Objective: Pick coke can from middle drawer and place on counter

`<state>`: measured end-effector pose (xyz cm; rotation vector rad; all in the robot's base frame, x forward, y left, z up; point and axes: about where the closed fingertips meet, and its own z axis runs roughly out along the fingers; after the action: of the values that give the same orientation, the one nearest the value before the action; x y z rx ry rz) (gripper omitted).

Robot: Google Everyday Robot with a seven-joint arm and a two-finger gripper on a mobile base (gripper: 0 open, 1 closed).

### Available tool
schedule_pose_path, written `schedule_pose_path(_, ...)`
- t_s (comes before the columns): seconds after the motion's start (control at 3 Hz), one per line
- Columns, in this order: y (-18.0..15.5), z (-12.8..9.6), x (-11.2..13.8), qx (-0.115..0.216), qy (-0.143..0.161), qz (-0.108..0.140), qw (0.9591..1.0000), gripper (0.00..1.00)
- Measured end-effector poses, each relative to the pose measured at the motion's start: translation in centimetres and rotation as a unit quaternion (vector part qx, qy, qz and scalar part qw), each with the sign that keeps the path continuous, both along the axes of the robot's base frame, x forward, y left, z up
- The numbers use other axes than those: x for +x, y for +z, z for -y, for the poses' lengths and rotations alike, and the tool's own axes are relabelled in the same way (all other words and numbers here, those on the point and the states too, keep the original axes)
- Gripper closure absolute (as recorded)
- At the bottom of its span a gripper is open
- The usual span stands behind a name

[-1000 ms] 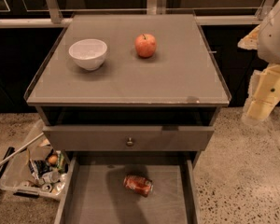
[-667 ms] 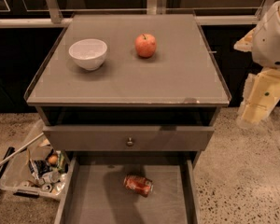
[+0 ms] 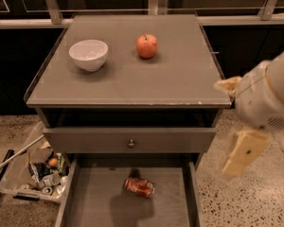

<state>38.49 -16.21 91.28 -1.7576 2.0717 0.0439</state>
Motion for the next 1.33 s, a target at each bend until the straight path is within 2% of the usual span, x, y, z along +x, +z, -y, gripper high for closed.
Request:
schedule_pose_path(0.33,-4.4,-1.7,-1.0,0.066,0.029,0.022,0.9971,0.00)
schedule_pose_path(0.67,-4.5,-1.8,-1.0,0.067,0.030,0.020,0.9971,0.00)
schedule_pose_path(1.0,-7.5,-3.2,-0.6,0.078,0.030,0.000,0.9965,0.00)
schedule_pose_path(1.33,-12.1,-4.6,-0.2,0.091,0.033,0.001,0.9953,0.00)
